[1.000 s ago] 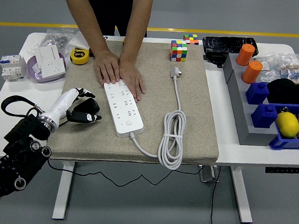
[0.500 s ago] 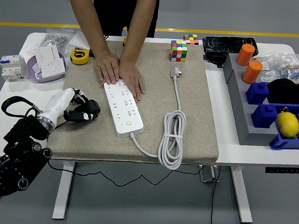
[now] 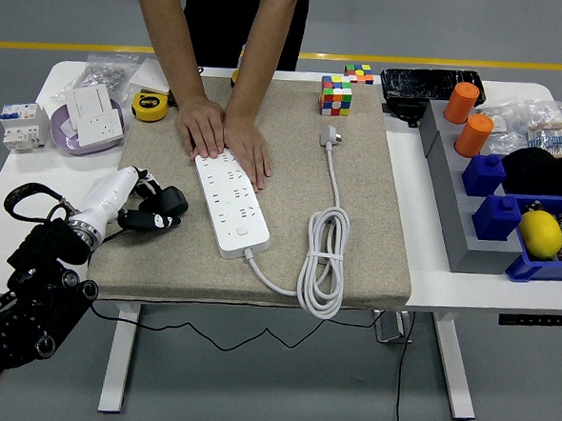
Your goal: Pick up the plug,place it near the board,insert it into the board,press the button
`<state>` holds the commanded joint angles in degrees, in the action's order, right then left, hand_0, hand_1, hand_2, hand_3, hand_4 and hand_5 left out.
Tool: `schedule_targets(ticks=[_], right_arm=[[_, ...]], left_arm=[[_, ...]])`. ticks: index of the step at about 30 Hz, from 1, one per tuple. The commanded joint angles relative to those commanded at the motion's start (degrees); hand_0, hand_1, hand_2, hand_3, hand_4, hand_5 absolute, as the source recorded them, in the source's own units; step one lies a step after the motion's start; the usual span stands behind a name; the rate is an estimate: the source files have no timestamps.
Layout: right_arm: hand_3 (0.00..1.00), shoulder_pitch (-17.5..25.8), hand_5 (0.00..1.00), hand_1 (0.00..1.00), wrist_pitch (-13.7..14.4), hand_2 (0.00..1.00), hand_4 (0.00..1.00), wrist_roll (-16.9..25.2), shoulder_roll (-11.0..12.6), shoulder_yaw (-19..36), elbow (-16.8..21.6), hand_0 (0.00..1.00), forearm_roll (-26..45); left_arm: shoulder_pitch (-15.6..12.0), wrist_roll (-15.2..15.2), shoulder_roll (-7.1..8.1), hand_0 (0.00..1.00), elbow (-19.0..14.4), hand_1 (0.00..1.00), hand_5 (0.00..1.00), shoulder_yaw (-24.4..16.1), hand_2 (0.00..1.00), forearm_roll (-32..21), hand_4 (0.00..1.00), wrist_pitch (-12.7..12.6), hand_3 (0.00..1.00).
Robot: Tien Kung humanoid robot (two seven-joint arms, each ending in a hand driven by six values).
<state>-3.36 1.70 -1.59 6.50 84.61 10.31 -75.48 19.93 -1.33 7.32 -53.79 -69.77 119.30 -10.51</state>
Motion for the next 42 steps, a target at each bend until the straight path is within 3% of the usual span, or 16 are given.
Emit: schedule_targets(ticks=[13, 14, 19, 20, 25, 26, 31, 32, 42], right_arm=[[0.778, -0.1, 0.851, 0.762, 0.0, 0.751, 0.998, 0.1, 0.0, 0.1, 0.0, 0.837, 0.1], [0.778, -0.1, 0.852, 0.761, 0.0, 0.751, 0.998, 0.1, 0.0, 0.1, 0.0, 0.837, 0.1], [0.778, -0.2, 0.852, 0.761, 0.0, 0.751, 0.998, 0.1, -0.1, 0.1, 0.0, 0.837, 0.1], [0.777, -0.2, 0.852, 0.761, 0.0, 0.751, 0.998, 0.1, -0.1, 0.1, 0.0, 0.837, 0.1], [0.777, -0.2, 0.852, 0.761, 0.0, 0.751, 0.998, 0.0, 0.0, 0.1, 0.0, 0.837, 0.1], [0.777, -0.2, 0.853, 0.761, 0.0, 0.751, 0.998, 0.0, 0.0, 0.1, 0.0, 0.836, 0.1], [0.777, -0.1, 0.853, 0.761, 0.0, 0.751, 0.998, 0.0, 0.0, -0.1, 0.0, 0.836, 0.1], [0.777, -0.1, 0.856, 0.761, 0.0, 0.751, 0.998, 0.0, 0.1, -0.2, 0.0, 0.834, 0.2], [0.777, -0.1, 0.856, 0.762, 0.0, 0.751, 0.998, -0.1, 0.2, -0.3, 0.0, 0.836, 0.2]], left_arm=[[0.1, 0.2, -0.04, 0.532, 0.5, 0.551, 0.301, -0.1, 0.456, 1.1, 0.998, -0.9, 0.448], [0.2, 0.2, -0.03, 0.494, 0.5, 0.509, 0.23, -0.1, 0.403, 1.2, 0.976, -1.0, 0.414], [0.3, 0.1, -0.12, 0.494, 0.7, 0.509, 0.23, -0.2, 0.403, 1.7, 0.976, -1.2, 0.414], [0.4, 0.2, -0.13, 0.479, 0.8, 0.483, 0.237, -0.2, 0.385, 1.6, 0.879, -1.2, 0.397], [0.4, 0.3, -0.13, 0.479, 0.9, 0.483, 0.237, -0.1, 0.385, 1.6, 0.879, -1.5, 0.397], [0.4, 0.4, -0.13, 0.433, 0.9, 0.403, 0.253, 0.0, 0.361, 1.5, 0.628, -1.7, 0.378], [0.2, 0.8, -0.09, 0.433, 0.7, 0.403, 0.253, 0.2, 0.361, 1.1, 0.628, -2.1, 0.378], [0.2, 0.9, -0.04, 0.414, 0.6, 0.381, 0.209, 0.3, 0.348, 0.9, 0.497, -2.2, 0.371], [0.5, 1.3, 0.94, 0.405, -2.9, 0.377, 0.184, 1.8, 0.342, -1.7, 0.462, -2.4, 0.361]])
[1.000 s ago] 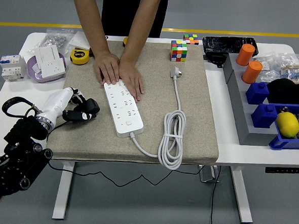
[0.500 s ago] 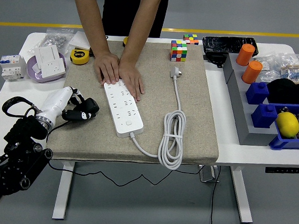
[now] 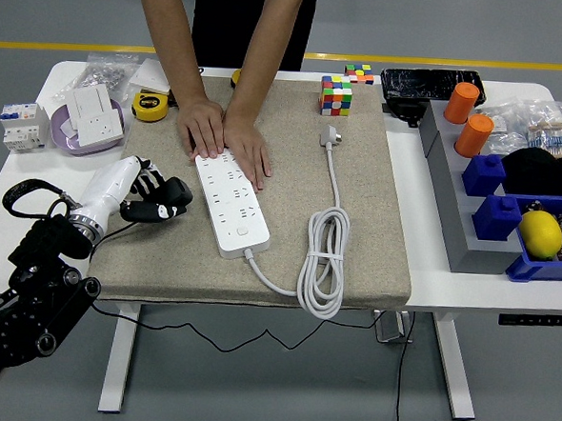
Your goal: Pick up the plug,place it near the board,insert it into the board,press the button
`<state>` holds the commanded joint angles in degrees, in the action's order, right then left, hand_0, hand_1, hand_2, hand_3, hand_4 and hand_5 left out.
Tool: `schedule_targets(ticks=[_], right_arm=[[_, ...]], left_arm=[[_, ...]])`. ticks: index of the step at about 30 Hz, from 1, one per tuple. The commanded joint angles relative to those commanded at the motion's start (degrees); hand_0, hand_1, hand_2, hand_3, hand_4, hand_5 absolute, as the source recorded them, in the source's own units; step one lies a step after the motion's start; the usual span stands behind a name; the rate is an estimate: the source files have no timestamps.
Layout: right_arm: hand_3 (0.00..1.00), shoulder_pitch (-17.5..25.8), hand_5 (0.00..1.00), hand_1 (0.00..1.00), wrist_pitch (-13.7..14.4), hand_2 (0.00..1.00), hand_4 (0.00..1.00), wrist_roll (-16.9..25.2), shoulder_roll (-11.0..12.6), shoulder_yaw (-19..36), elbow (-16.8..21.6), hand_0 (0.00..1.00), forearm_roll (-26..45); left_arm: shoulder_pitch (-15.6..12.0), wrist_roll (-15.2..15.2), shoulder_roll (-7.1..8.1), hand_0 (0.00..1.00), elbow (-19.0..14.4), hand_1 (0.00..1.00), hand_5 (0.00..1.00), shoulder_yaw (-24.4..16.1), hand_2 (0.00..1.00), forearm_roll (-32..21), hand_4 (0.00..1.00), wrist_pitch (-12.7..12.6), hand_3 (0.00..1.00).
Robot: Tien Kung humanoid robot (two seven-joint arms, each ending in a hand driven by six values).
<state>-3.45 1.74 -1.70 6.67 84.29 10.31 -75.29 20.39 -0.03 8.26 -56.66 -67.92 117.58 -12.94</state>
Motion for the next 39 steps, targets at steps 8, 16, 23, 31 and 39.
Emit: schedule_targets(ticks=[8, 16, 23, 31, 39], right_arm=[[0.776, -0.1, 0.858, 0.761, 0.0, 0.751, 0.998, -0.1, 0.0, 0.2, 0.0, 0.836, -0.3], [0.776, -0.4, 0.858, 0.761, 0.0, 0.751, 0.998, -0.1, 0.2, -0.2, 0.0, 0.836, 0.0], [0.776, -0.6, 0.859, 0.761, 0.0, 0.751, 0.998, -0.2, 0.3, 0.0, 0.0, 0.835, -0.1], [0.776, -0.6, 0.859, 0.762, 0.0, 0.751, 0.998, -0.1, 0.3, 0.0, 0.0, 0.836, -0.1], [0.776, -0.8, 0.86, 0.761, 0.0, 0.751, 0.998, 0.0, 0.3, -0.1, 0.0, 0.835, 0.1]], left_arm=[[3.5, 0.5, 3.38, 0.403, -3.4, 0.372, 0.173, 5.8, 0.336, -1.4, 0.457, 0.4, 0.343], [9.8, 1.4, 6.4, 0.402, -2.8, 0.37, 0.171, 16.3, 0.334, -1.2, 0.458, 0.2, 0.341], [12.9, 2.2, 7.24, 0.402, -0.4, 0.372, 0.166, 22.7, 0.333, -1.4, 0.461, 0.0, 0.339], [12.9, 2.2, 7.25, 0.402, 1.4, 0.373, 0.163, 22.3, 0.335, -1.1, 0.465, 0.2, 0.338], [13.0, 2.3, 7.21, 0.404, 2.9, 0.377, 0.159, 22.5, 0.336, -0.7, 0.469, 0.2, 0.342]])
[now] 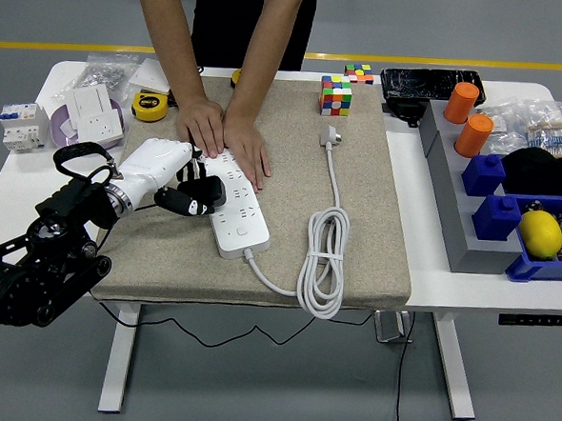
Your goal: Pick up the plug,place it near the board,insert it into the board,press the button
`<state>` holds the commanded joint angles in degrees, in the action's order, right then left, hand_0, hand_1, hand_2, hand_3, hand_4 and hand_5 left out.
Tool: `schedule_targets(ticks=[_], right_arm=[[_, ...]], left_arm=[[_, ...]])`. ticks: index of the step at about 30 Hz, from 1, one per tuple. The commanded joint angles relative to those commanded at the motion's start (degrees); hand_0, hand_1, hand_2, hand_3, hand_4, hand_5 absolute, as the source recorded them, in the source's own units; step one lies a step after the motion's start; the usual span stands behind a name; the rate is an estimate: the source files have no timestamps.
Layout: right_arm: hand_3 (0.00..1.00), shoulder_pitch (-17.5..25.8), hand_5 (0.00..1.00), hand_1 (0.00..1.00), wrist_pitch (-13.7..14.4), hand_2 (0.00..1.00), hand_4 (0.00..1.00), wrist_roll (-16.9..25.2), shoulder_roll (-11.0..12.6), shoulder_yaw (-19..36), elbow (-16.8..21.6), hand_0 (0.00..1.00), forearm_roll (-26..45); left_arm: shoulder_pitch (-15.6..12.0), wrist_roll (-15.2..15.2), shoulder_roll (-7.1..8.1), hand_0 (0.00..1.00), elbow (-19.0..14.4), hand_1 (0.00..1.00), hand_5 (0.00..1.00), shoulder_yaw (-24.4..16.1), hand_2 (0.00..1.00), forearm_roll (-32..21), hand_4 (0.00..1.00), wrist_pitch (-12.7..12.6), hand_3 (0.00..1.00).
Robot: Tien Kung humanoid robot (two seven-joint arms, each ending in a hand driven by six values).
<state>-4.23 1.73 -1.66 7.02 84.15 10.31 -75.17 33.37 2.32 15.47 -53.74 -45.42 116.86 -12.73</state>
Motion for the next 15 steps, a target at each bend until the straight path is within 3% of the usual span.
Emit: schedule_targets(ticks=[15], right_arm=[[0.776, 0.1, 0.858, 0.761, 0.0, 0.751, 0.998, 0.0, 0.1, 0.1, 0.0, 0.834, -0.1]], left_arm=[[0.2, -0.1, -0.56, 0.406, 1.7, 0.378, 0.156, -0.2, 0.336, 1.8, 0.473, -0.4, 0.342]])
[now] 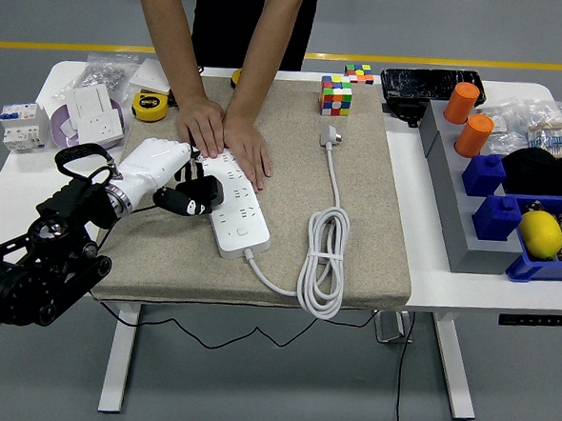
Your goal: Pick up the plug,place it near the board,insert it into the board,press the button
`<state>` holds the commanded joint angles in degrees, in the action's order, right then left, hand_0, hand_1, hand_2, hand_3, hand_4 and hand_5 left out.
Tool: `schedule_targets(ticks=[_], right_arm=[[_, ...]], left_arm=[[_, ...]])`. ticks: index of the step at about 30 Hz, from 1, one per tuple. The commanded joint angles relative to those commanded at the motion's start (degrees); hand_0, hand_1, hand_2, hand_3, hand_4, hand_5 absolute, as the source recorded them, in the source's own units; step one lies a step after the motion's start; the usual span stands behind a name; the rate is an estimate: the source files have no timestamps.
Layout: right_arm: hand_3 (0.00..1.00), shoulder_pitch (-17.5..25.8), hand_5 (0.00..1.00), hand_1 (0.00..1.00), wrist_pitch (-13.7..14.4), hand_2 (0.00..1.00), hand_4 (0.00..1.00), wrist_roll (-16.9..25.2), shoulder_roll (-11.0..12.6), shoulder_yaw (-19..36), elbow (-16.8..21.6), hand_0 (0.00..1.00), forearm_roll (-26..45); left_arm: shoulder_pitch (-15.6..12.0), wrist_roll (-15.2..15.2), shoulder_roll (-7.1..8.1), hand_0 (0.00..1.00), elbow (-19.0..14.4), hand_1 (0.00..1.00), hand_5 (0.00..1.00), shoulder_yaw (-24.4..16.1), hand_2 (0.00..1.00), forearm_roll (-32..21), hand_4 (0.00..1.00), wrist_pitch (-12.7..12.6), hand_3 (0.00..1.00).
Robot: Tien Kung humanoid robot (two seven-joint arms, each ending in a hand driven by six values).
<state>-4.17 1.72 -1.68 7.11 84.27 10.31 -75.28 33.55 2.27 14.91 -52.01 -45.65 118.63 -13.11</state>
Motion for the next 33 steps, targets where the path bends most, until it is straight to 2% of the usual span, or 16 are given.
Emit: schedule_targets(ticks=[20, 21, 26, 27, 32, 33], right_arm=[[0.776, 0.1, 0.857, 0.761, 0.0, 0.751, 0.998, 0.0, 0.2, 0.1, 0.0, 0.833, -0.1], [0.775, 0.1, 0.858, 0.761, 0.0, 0.751, 0.998, 0.0, 0.2, 0.1, 0.0, 0.833, 0.0], [0.775, 0.0, 0.858, 0.761, 0.1, 0.751, 0.998, 0.1, 0.2, 0.2, 0.0, 0.833, 0.0], [0.775, 0.0, 0.858, 0.76, 0.1, 0.75, 0.998, 0.1, 0.2, 0.3, 0.0, 0.834, 0.0], [0.775, -0.1, 0.858, 0.76, 0.0, 0.75, 0.998, 0.2, 0.1, 0.4, 0.0, 0.834, 0.0], [0.775, -0.1, 0.859, 0.76, 0.1, 0.75, 0.998, 0.2, 0.1, 0.4, 0.0, 0.833, 0.1]], left_arm=[[0.3, -0.2, 0.17, 0.407, 0.2, 0.381, 0.151, 1.3, 0.339, 0.5, 0.472, 0.7, 0.346], [0.4, -0.2, 0.19, 0.411, 0.2, 0.395, 0.159, 1.3, 0.371, 0.5, 0.482, 0.8, 0.357], [0.5, -0.3, 0.27, 0.411, 0.2, 0.395, 0.159, 1.3, 0.371, 0.4, 0.482, 1.2, 0.357], [0.5, -0.3, 0.27, 0.421, 0.2, 0.469, 0.154, 1.3, 0.447, 0.4, 0.54, 1.2, 0.416], [0.6, -0.2, 0.32, 0.421, 0.1, 0.469, 0.154, 1.2, 0.447, -0.3, 0.54, 1.6, 0.416], [0.6, -0.1, 0.33, 0.505, 0.2, 0.665, 0.22, 1.2, 0.562, -0.5, 0.728, 1.7, 0.501]])
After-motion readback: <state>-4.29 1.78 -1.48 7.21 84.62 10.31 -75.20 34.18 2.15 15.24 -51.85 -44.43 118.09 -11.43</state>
